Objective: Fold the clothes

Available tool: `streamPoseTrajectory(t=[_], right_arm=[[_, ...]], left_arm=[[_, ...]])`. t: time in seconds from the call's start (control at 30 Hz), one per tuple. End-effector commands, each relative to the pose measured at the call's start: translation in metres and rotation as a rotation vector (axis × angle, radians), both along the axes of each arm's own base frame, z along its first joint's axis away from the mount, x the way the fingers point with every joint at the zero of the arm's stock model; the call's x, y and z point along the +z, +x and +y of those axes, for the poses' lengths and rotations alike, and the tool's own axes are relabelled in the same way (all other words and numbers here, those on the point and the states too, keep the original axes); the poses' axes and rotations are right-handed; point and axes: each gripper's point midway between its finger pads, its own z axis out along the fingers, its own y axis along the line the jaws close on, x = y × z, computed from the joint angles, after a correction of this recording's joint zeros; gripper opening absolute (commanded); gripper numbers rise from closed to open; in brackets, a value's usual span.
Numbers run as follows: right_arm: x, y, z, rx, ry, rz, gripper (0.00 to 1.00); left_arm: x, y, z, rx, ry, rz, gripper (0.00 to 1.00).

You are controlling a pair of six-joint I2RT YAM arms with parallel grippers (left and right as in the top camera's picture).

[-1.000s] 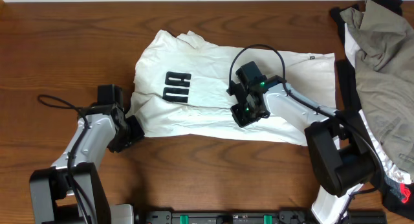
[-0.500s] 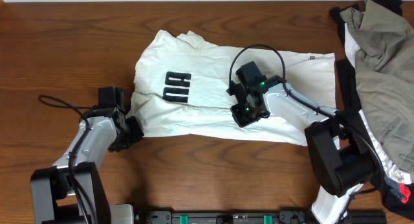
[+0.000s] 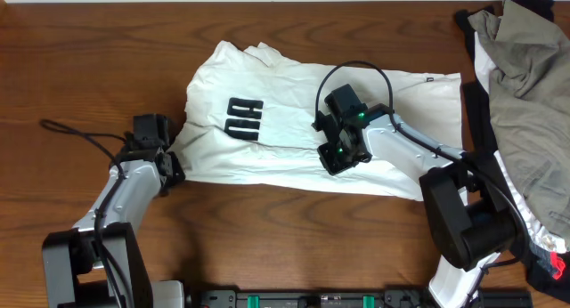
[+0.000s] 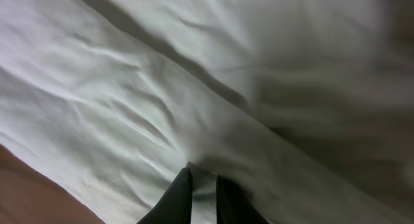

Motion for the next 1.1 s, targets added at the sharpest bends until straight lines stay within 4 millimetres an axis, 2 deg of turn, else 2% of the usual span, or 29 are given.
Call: streamPoseTrajectory(t=[0.0, 0.13, 0.17, 0.2, 0.5, 0.57, 0.67, 0.73, 0.8, 0.87, 0.97, 1.07], right_arm=[[-0.018, -0.007, -0.009, -0.005, -0.063, 0.03, 0.13], [-0.018, -0.006, -0.01, -0.007, -0.067, 0.029, 0.13], [-0.018, -0.006, -0.01, -0.008, -0.067, 0.028, 0.13], [-0.018, -0.006, -0.011, -0.01, -0.067, 0.029, 0.13], [-0.018, -0.004, -0.015, -0.021, -0.068, 0.032, 0.13], [-0.018, -0.004, -0.015, -0.021, -0.069, 0.033, 0.13], [-0.018, -0.005, -0.015, -0.021, -0.069, 0.034, 0.13], [-0.018, -0.005, -0.015, -0.021, -0.069, 0.034, 0.13], [-0.018, -0.004, -0.015, -0.021, -0.069, 0.033, 0.13], [-0.018, -0.004, -0.015, -0.021, -0.069, 0.033, 0.13], [-0.018, -0.005, -0.015, -0.021, -0.07, 0.036, 0.13], [-0.018, -0.006, -0.016, -0.021, -0.072, 0.04, 0.13]], left_arm=[[0.012, -0.004, 0.031, 0.015, 0.193, 0.027, 0.14], [0.015, 0.003, 0.033, -0.026, 0.213, 0.017, 0.17], [0.016, 0.004, 0.033, -0.027, 0.219, 0.014, 0.23], [0.016, 0.004, 0.033, -0.03, 0.22, 0.014, 0.24], [0.018, 0.009, 0.034, -0.082, 0.238, 0.019, 0.23], [0.024, 0.014, 0.035, -0.077, 0.245, -0.006, 0.23], [0.048, 0.028, 0.036, -0.07, 0.253, -0.085, 0.23], [0.066, 0.04, 0.029, -0.085, 0.219, -0.17, 0.21], [0.079, 0.054, 0.012, -0.133, 0.129, -0.267, 0.06], [0.082, 0.066, -0.01, -0.214, 0.026, -0.327, 0.06], [0.072, 0.072, -0.029, -0.266, -0.079, -0.335, 0.06], [0.044, 0.068, -0.032, -0.268, -0.116, -0.255, 0.06]])
